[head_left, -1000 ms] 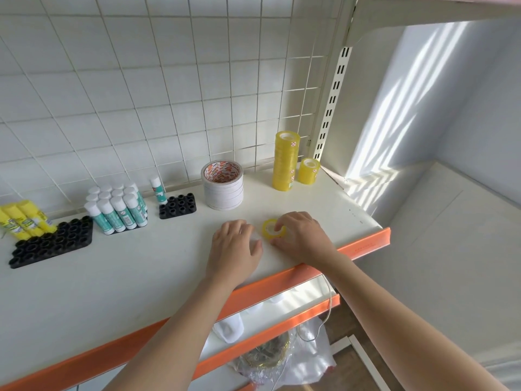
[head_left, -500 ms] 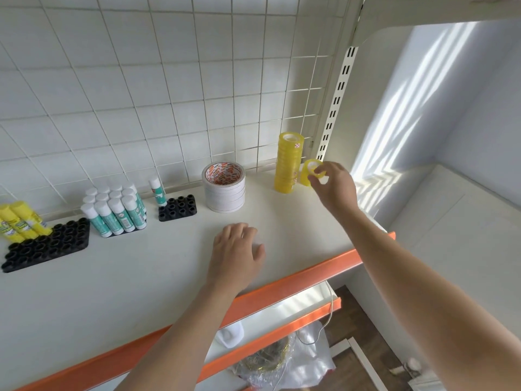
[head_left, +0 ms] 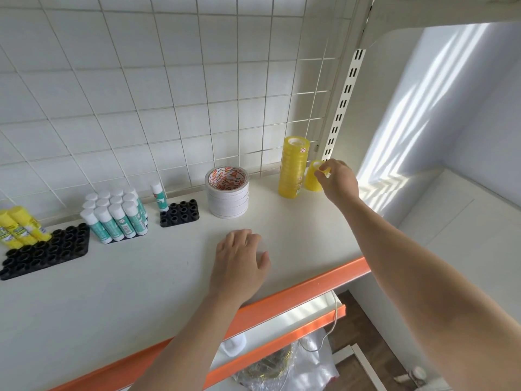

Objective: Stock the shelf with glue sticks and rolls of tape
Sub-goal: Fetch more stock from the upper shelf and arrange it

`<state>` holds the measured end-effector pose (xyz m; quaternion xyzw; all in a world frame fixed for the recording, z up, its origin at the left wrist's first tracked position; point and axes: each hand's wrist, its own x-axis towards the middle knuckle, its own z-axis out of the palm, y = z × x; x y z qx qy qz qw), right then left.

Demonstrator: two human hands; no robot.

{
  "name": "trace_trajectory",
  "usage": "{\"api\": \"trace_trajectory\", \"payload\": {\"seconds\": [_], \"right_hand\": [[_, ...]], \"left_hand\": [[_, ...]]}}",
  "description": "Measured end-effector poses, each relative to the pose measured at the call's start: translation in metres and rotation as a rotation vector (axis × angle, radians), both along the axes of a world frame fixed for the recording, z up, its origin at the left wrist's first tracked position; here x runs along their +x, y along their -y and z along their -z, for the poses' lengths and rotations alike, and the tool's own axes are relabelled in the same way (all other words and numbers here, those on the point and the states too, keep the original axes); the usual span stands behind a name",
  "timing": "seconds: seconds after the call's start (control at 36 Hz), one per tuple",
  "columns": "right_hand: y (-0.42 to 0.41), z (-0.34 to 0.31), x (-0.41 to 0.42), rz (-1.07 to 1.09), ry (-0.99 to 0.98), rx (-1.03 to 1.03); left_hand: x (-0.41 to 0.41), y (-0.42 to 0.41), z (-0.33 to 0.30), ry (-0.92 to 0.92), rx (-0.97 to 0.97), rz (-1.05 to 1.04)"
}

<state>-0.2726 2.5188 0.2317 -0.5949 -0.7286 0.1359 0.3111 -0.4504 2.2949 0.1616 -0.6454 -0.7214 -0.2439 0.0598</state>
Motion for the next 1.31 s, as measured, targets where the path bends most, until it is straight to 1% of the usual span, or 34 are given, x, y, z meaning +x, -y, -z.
{"api": "trace_trajectory", "payload": {"seconds": [0.25, 0.58, 0.75, 1.22, 1.31], "right_hand": [[-0.0016, -0.0031, -0.0018, 0.009, 0.004, -0.001], [-0.0016, -0.0045, -0.0041, 0.016, 0.019, -0.057], [-0.0013, -0.0064, -0.0060, 0.015, 0.062, -0.050], [-0.0019, -0.0043, -0.0060, 0.031, 0.074, -0.055], [-0.0027, -0.0030, -0.0053, 0.030, 0.052, -0.058]], "left_hand": [[0.0003, -0.0002, -0.0006, 0.001, -0.013, -0.005], [0.0007, 0.0005, -0.0011, 0.004, -0.017, -0.009], [0.0004, 0.0010, -0.0013, 0.009, -0.028, -0.006], [0.0004, 0.0014, -0.0013, 0.001, -0.019, -0.006], [0.0007, 0.0013, -0.0015, -0.002, -0.015, -0.007]]}}
